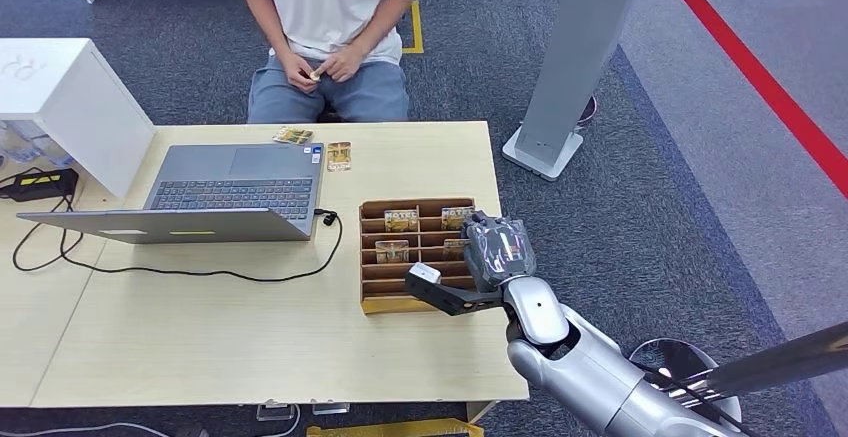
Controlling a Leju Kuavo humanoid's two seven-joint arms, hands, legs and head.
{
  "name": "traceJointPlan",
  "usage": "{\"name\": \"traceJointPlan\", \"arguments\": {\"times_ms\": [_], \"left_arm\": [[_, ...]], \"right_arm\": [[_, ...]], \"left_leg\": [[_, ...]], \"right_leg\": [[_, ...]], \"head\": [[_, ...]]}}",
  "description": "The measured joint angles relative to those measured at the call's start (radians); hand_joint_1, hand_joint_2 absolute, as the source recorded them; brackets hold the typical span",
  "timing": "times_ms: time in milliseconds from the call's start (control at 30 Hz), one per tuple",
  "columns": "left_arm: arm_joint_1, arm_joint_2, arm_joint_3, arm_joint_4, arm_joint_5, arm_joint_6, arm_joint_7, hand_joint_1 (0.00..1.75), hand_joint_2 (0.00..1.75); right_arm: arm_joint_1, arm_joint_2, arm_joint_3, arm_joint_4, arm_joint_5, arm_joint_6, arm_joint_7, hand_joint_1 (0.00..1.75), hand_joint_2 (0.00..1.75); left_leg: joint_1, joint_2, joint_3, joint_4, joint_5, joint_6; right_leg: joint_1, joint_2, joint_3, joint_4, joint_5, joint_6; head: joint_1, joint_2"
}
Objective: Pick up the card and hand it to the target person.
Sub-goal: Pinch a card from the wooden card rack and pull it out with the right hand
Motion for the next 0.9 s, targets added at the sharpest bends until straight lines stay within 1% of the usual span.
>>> {"name": "traceJointPlan", "arguments": {"times_ms": [167,333,433,600,767,900], "left_arm": [[0.0,0.0,0.0,0.0,0.002,0.0,0.0,0.0,0.0],[0.0,0.0,0.0,0.0,0.004,0.002,0.0,0.0,0.0],[0.0,0.0,0.0,0.0,0.004,0.003,0.0,0.0,0.0],[0.001,0.0,0.0,0.0,0.003,-0.005,-0.001,0.0,0.0],[0.001,0.002,0.0,0.0,0.002,-0.018,-0.01,0.0,0.0],[0.001,0.003,0.0,0.0,-0.001,-0.021,-0.017,0.0,0.0]], "right_arm": [[-0.001,0.001,0.002,0.0,0.0,0.0,-0.005,1.34,1.75],[-0.001,0.002,0.008,0.0,0.0,-0.002,-0.01,1.38,1.75],[-0.001,0.002,0.01,0.001,0.0,-0.006,-0.011,1.46,1.75],[-0.001,0.002,0.011,0.001,-0.003,-0.01,-0.009,1.64,1.75],[-0.001,0.001,0.011,0.001,-0.005,-0.01,-0.004,1.71,1.75],[0.0,0.001,0.011,0.0,-0.004,-0.01,0.001,1.71,1.75]], "left_leg": [[0.0,0.0,0.0,0.0,0.0,0.0],[0.0,0.0,0.0,0.0,0.0,0.0],[0.0,0.0,0.0,0.0,0.0,0.0],[0.0,0.0,0.0,0.0,0.0,0.0],[0.0,0.0,0.0,0.0,0.0,0.0],[0.0,0.0,0.001,0.0,0.0,0.0]], "right_leg": [[0.0,0.0,0.0,0.0,0.0,0.0],[0.0,0.0,0.0,0.0,0.0,0.0],[0.0,0.0,0.0,0.0,0.0,0.0],[0.0,0.0,0.0,0.0,0.0,0.0],[0.0,0.0,0.0,0.0,0.0,0.0],[0.0,0.0,0.0,0.0,0.0,0.0]], "head": [[0.0,0.0],[-0.001,0.0],[0.0,0.0],[0.0,0.0],[0.0,0.0],[0.0,0.0]]}}
